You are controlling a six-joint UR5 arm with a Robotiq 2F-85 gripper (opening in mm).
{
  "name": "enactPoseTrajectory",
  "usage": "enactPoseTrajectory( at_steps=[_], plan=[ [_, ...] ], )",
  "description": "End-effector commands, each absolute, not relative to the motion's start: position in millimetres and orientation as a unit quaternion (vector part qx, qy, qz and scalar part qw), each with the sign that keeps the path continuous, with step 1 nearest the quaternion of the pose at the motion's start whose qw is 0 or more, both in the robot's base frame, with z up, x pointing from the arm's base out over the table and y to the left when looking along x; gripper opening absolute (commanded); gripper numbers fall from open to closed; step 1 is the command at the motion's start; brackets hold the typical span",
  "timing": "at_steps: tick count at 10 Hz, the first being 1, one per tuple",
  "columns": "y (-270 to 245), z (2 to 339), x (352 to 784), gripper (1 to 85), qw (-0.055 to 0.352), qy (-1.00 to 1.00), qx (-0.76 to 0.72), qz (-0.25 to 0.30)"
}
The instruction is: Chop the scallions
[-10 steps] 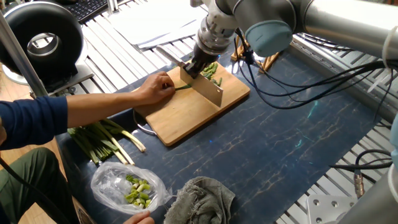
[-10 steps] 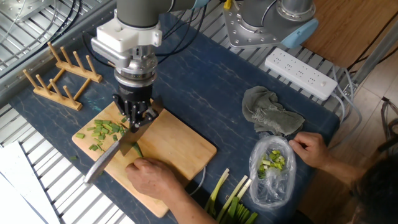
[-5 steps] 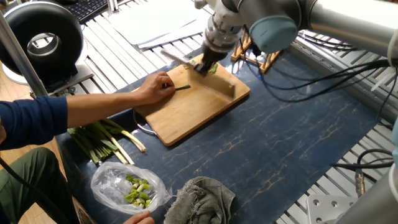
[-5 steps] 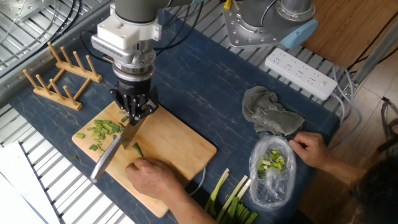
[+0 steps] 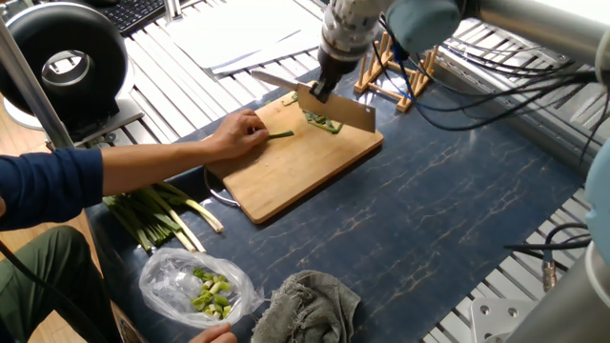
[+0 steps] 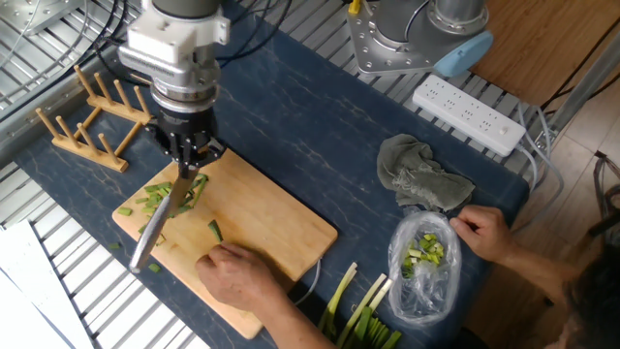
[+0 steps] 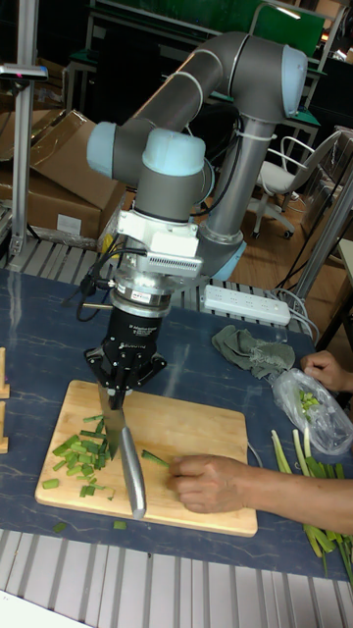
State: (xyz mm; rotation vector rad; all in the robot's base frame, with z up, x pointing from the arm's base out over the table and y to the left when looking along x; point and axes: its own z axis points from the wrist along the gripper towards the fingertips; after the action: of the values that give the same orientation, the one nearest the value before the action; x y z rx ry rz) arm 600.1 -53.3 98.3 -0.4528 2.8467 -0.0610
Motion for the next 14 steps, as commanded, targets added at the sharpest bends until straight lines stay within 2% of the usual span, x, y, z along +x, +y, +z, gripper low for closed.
enactPoseTrajectory(
  at_steps=[1, 9, 14],
  plan=[
    [-35.8, 116.8, 608.3, 1.3, 0.12, 0.985, -0.125, -0.002],
    [5.1, 114.1, 635.5, 1.3, 0.115, 0.992, -0.02, 0.045],
    [18.7, 105.8, 664.7, 1.3, 0.133, 0.991, 0.008, 0.034]
  ],
)
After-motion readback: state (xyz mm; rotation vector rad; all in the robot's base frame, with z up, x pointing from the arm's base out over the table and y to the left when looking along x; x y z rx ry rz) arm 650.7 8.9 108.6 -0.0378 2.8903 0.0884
